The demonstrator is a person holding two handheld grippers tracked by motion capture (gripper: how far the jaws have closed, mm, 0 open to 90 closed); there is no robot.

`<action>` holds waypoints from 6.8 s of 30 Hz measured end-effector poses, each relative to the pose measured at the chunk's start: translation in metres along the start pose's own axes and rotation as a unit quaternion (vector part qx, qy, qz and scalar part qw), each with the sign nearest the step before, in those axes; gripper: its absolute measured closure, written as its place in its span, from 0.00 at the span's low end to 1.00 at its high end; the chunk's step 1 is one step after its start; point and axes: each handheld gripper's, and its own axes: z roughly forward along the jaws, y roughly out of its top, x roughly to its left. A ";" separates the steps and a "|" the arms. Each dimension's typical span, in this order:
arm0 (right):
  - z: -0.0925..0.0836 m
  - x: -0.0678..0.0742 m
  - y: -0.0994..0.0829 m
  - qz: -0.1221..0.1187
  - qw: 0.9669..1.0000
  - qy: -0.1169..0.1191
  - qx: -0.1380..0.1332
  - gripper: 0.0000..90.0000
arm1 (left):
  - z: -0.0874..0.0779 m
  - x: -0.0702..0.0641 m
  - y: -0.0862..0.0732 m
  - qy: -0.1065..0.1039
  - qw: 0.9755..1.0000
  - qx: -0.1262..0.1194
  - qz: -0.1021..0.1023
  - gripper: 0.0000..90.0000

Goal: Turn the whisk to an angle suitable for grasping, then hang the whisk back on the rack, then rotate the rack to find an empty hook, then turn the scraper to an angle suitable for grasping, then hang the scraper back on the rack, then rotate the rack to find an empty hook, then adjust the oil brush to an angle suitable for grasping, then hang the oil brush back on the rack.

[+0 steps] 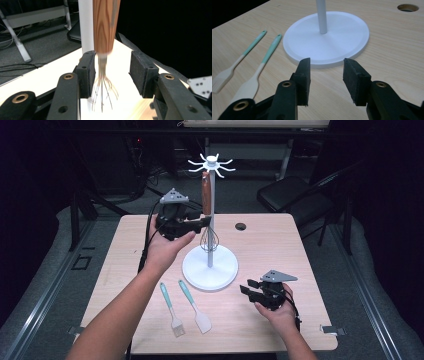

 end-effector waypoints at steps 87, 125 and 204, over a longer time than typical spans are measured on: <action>-0.075 -0.007 0.139 -0.063 0.981 -0.007 -0.183 1.00 | -0.055 0.063 -0.218 0.066 0.991 0.020 -0.118 0.57; -0.055 0.005 0.272 -0.087 0.971 -0.017 -0.223 1.00 | -0.055 0.068 -0.221 0.063 0.990 0.019 -0.126 0.58; 0.003 0.023 0.034 -0.023 0.998 -0.044 -0.041 0.56 | -0.059 0.071 -0.229 0.084 0.987 0.019 -0.138 0.57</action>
